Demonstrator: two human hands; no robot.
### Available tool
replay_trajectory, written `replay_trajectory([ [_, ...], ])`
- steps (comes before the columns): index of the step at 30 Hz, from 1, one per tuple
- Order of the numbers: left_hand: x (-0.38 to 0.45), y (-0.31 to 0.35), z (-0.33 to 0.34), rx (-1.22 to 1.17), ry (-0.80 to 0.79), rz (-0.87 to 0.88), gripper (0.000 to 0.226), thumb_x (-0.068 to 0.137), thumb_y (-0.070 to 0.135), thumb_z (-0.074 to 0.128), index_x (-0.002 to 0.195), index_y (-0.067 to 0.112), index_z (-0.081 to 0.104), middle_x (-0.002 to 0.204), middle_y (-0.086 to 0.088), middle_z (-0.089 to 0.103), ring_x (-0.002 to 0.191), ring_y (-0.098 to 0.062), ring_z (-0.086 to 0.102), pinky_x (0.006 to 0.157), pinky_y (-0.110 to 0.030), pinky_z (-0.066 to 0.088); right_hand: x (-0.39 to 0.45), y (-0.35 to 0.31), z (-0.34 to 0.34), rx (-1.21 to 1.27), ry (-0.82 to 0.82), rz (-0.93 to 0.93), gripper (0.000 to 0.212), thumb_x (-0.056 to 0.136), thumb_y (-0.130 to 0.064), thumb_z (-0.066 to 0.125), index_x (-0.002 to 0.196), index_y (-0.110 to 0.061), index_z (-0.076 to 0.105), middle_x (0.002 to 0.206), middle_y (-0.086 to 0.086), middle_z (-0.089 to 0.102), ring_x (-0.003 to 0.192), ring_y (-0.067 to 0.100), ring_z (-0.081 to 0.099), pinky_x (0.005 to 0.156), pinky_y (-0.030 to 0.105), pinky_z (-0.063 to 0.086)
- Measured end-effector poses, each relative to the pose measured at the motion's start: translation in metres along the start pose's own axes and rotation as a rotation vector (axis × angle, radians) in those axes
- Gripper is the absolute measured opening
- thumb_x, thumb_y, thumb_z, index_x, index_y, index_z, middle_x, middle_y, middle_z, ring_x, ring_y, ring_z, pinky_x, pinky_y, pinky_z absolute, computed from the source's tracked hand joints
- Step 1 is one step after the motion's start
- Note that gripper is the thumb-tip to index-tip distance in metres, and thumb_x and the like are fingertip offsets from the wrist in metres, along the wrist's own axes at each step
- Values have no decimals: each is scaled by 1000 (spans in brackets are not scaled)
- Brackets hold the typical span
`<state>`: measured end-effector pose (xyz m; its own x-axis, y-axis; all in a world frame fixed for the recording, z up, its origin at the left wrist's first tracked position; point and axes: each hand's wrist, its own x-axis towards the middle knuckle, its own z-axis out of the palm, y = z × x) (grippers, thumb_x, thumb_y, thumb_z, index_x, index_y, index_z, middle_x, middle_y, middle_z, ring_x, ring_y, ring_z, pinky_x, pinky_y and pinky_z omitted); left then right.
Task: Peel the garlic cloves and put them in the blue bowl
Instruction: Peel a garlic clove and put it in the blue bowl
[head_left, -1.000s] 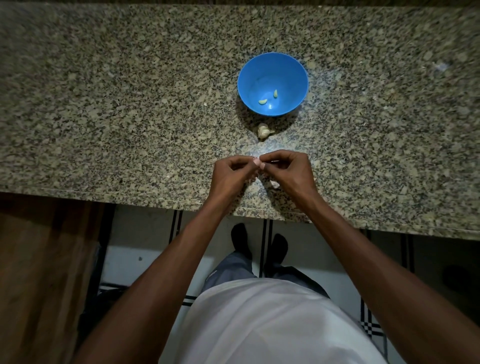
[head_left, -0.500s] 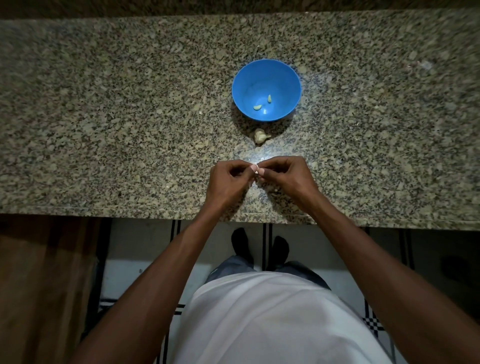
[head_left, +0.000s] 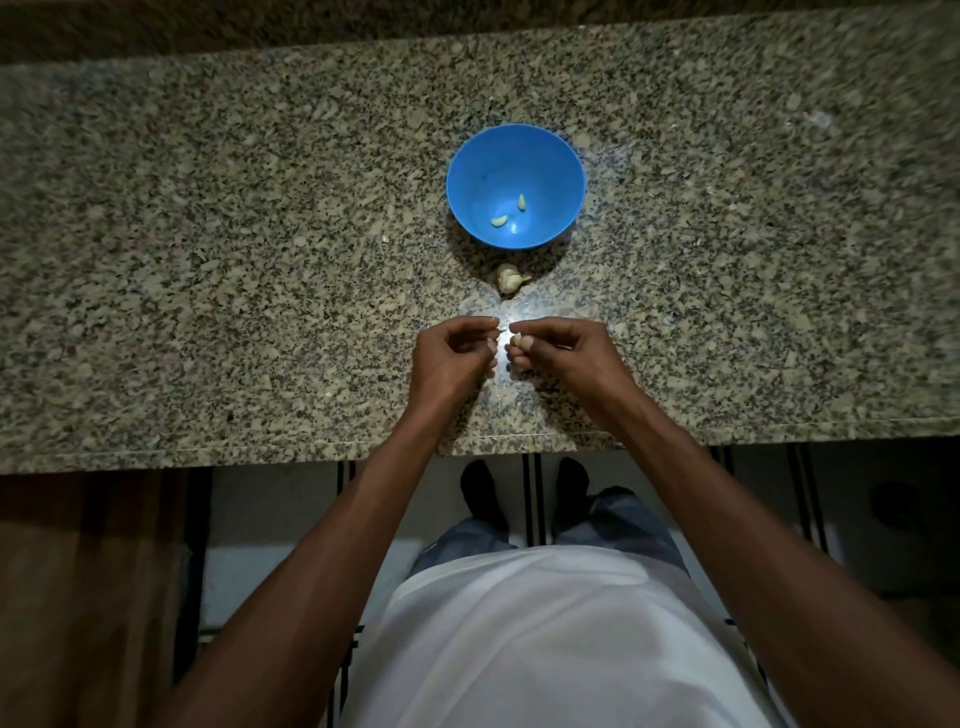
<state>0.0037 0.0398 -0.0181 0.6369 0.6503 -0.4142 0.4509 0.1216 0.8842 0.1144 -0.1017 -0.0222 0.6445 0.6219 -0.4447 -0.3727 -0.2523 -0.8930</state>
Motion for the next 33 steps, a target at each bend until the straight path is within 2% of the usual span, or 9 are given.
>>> replay_trajectory([
  [3,0,1,2,87,12,93,20,88,2,77,101,17,83,97,6,80,92,-6,75,82,-30,63,1,-2,0,103,-25,56,18,98,2,68,114,2,76,101,20,79,95,26,77,90,35,62],
  [6,-3,4,7,78,48,126,11,90,17,81,101,15,83,92,6,80,87,-6,76,78,-25,61,4,-9,-1,150,-78,78,16,97,2,69,111,4,76,104,21,79,100,28,77,93,34,61],
  [13,-9,9,14,-38,25,132,15,93,17,79,106,10,81,99,2,80,96,-11,76,82,-25,60,9,-27,-11,67,-125,41,19,97,-3,71,112,9,75,104,25,77,97,29,78,85,28,62],
  [18,-12,13,18,-77,80,112,25,81,19,90,100,5,81,94,-4,81,91,-16,78,81,-28,61,15,-29,-17,-38,-115,20,17,89,-8,82,105,-1,79,95,22,79,93,46,74,77,35,63],
  [20,-11,13,18,-54,100,100,24,78,19,92,95,5,82,90,-3,81,88,-17,78,82,-33,63,14,-30,-18,-64,-110,9,17,88,-8,84,103,-1,79,92,19,80,83,41,75,75,36,62],
  [21,-10,13,18,-40,105,95,22,77,18,92,93,7,83,89,-3,81,87,-17,78,83,-35,64,13,-31,-18,-67,-115,1,16,88,-7,83,103,0,79,91,18,80,77,32,75,74,35,63],
  [24,-7,12,18,-3,116,104,16,77,16,92,90,11,83,86,0,80,85,-16,78,83,-40,64,11,-30,-16,-77,-122,-33,13,91,-7,80,102,1,79,92,13,80,75,15,74,70,28,60],
  [30,-10,18,24,-37,137,64,18,80,10,90,93,2,81,85,-8,80,79,-21,79,74,-35,65,10,-24,-14,-101,-69,-107,12,93,-7,78,103,1,79,91,12,80,77,14,77,69,24,59],
  [33,-10,14,23,-83,151,18,19,80,7,89,95,-2,79,86,-12,80,80,-24,79,76,-41,66,9,-20,-16,-107,-93,-125,14,93,-9,79,104,-1,79,93,10,81,85,23,79,76,34,63],
])
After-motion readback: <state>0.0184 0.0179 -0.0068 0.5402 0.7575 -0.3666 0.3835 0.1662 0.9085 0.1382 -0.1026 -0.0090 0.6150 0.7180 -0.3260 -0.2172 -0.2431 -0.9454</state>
